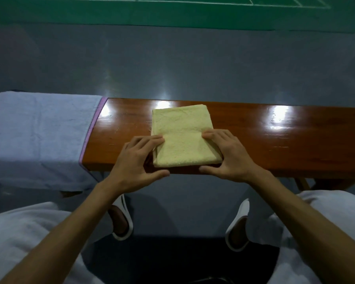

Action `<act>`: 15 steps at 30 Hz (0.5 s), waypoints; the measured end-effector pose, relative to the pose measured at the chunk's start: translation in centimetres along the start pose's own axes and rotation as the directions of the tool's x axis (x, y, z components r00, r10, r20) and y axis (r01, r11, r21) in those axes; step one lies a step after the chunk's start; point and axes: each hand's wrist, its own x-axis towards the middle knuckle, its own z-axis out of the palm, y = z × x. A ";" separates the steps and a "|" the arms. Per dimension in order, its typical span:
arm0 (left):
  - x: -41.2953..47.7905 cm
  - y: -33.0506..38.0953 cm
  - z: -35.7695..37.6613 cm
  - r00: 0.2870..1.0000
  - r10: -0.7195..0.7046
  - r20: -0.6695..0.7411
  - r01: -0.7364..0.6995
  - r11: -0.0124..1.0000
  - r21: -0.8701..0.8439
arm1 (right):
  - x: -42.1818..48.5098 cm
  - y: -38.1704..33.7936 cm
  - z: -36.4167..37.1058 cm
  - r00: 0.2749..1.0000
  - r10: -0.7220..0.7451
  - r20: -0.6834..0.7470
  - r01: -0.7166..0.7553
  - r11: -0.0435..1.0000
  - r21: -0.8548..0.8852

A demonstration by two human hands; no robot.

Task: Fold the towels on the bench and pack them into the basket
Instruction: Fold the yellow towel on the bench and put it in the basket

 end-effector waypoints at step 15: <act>0.8 0.2 -0.8 0.984 -0.057 -0.170 0.015 0.972 -0.236 | 0.3 -0.6 -2.1 0.994 -0.061 -0.087 0.077 0.979 0.189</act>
